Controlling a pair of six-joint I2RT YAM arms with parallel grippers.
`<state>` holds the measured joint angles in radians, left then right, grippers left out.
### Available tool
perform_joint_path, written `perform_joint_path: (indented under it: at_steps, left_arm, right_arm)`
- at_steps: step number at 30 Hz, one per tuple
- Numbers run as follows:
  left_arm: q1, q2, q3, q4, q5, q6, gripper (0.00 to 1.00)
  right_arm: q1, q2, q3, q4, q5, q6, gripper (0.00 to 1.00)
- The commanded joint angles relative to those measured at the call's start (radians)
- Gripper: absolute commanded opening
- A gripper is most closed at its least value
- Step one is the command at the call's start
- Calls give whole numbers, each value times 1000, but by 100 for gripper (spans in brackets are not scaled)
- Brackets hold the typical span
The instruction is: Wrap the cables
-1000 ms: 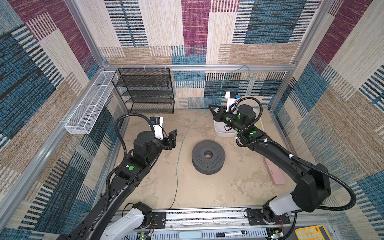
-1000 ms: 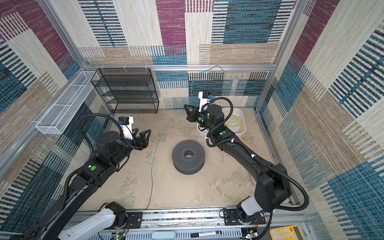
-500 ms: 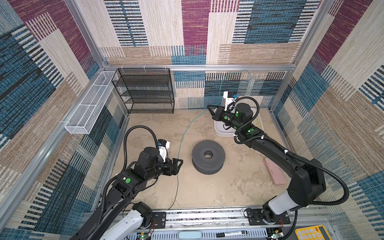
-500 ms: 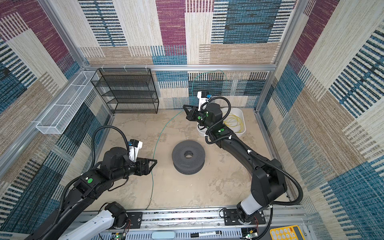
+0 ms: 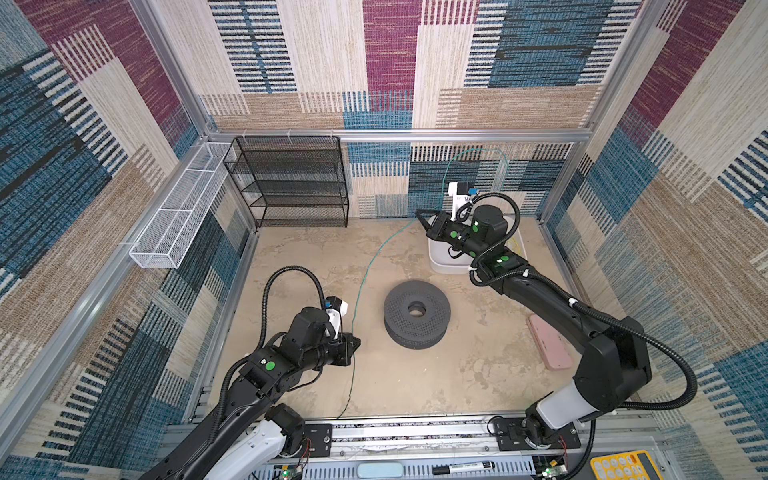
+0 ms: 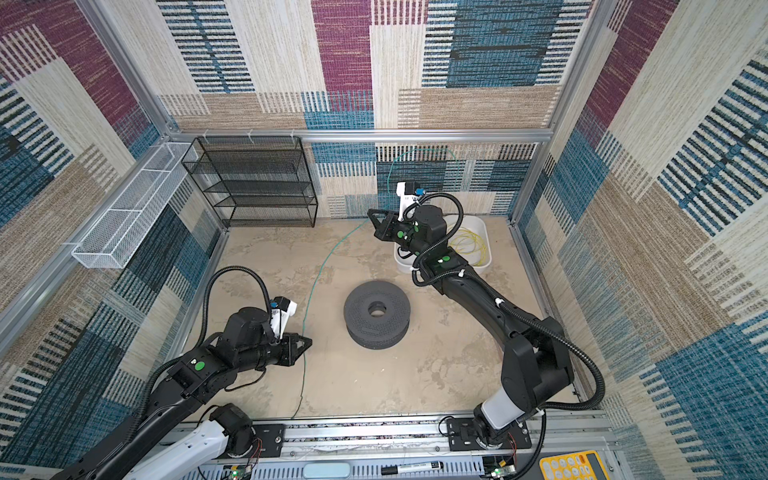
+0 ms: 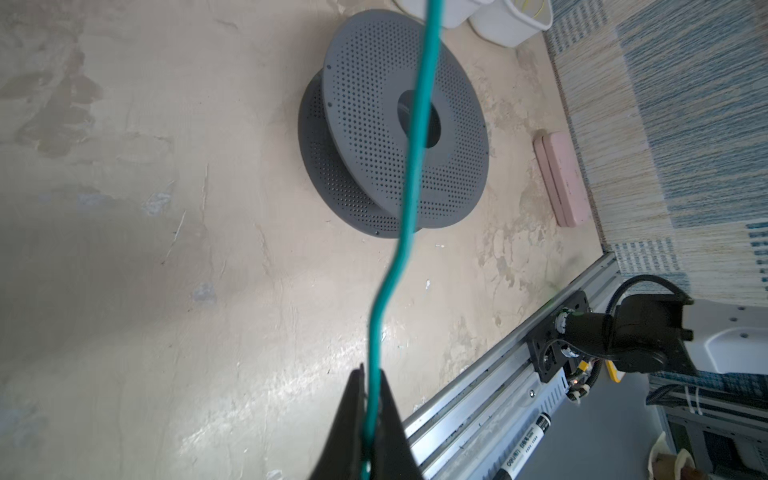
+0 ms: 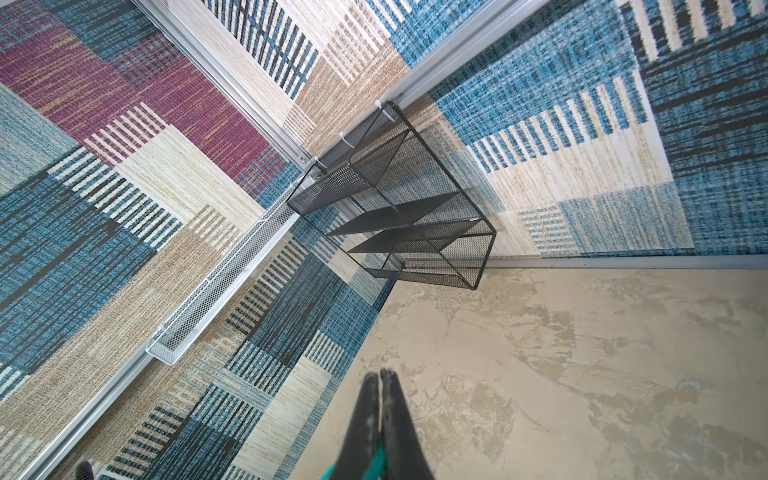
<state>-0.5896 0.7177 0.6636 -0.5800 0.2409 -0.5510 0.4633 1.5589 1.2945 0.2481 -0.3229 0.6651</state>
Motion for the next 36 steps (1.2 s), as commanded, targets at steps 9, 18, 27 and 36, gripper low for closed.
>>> perform_joint_path:
  at_steps: [9,18,27,36]
  left_arm:
    - [-1,107,250,146,-92,105,0]
    - [2,362,498,250,-97,191,0]
    - [7,480,655,273,-16,238,0]
    - [7,217,503,161,-65,215,0]
  right_arm:
    - [-9,52,29,-81,-84,33,43]
    - [-9,-83,-87,-163,-115,-48,71]
    - [190,-282,-432,-45,-208,-213,64]
    - [590,-100,-541,315,78,-183,66]
